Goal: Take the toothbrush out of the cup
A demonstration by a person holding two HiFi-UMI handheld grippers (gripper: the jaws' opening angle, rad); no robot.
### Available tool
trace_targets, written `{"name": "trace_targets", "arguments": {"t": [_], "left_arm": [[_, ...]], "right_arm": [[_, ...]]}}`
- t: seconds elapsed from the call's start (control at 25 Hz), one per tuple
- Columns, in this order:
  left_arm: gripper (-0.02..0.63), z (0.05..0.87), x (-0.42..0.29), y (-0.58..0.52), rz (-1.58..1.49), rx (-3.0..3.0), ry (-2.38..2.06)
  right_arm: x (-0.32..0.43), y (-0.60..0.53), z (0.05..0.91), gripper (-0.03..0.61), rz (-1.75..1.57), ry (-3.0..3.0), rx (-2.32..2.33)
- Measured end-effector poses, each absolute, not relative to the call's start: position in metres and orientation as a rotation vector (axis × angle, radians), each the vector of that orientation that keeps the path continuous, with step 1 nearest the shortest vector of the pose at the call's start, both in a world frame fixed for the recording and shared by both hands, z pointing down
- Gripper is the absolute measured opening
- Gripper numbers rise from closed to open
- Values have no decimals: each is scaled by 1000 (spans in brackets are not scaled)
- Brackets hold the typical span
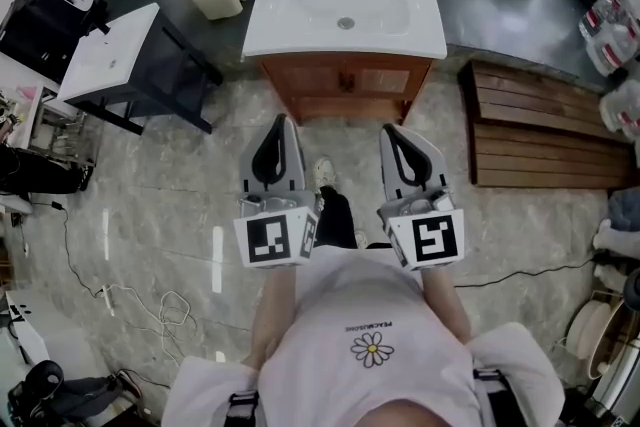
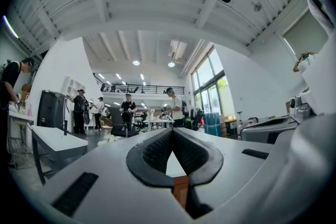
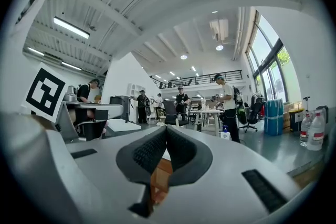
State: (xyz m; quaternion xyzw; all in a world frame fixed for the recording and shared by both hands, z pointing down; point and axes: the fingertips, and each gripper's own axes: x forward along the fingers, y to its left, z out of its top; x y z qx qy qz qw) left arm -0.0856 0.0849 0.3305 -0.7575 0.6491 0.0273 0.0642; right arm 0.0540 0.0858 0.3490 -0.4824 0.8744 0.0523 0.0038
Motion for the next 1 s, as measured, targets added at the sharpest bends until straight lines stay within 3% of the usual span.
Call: {"name": "trace_targets", "arguments": {"t": [0.52, 1.0], "left_arm": [[15, 331, -84, 10, 141, -2366, 1903], [15, 331, -119, -130, 188, -2466, 1857]], "right_arm": [[58, 22, 349, 12, 190, 2710, -1580], [17, -101, 343, 12, 195, 2724, -1590]]}}
